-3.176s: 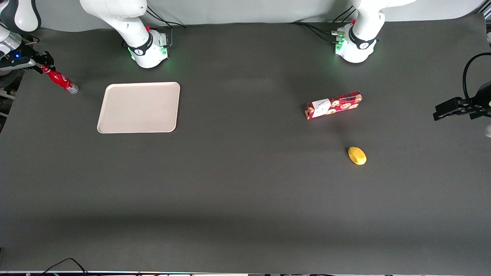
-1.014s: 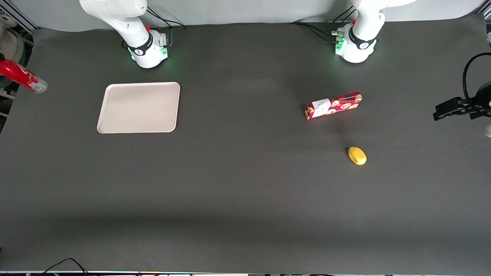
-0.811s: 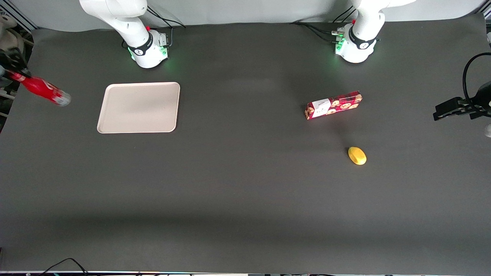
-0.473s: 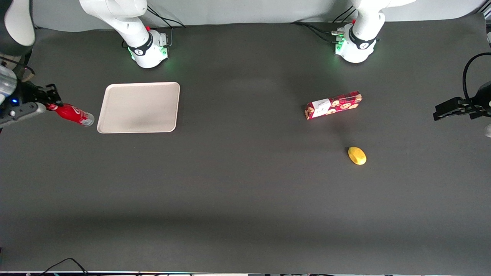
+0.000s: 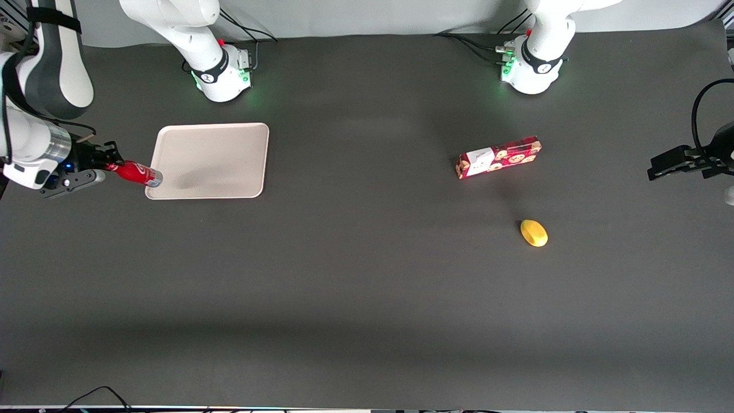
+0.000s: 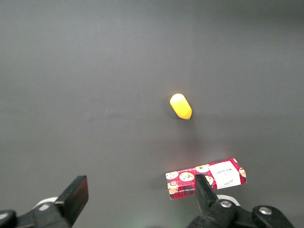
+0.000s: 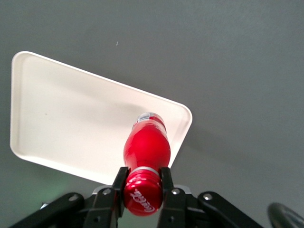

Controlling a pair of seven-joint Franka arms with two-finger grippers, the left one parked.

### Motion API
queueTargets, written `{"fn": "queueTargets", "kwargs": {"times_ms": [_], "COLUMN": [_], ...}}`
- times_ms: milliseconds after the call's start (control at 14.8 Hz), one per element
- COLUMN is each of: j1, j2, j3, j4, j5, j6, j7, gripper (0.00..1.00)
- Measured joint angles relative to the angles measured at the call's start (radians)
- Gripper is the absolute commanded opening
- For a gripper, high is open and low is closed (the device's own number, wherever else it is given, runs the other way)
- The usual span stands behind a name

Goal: Place coke bottle on tray
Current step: 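Lift the bottle and carry it toward the white tray, then lower the bottle onto the white tray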

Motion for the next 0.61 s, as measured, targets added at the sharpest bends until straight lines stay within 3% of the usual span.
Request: {"fn": "queueTargets", "kwargs": {"times_ms": [608], "j1": [-0.008], "j2": [-0.019], "j3": [-0.04], "j4": [-0.202], "j5": [-0.002], "j6": [0.181], "j7": [0.028], "gripper": [0.0]}}
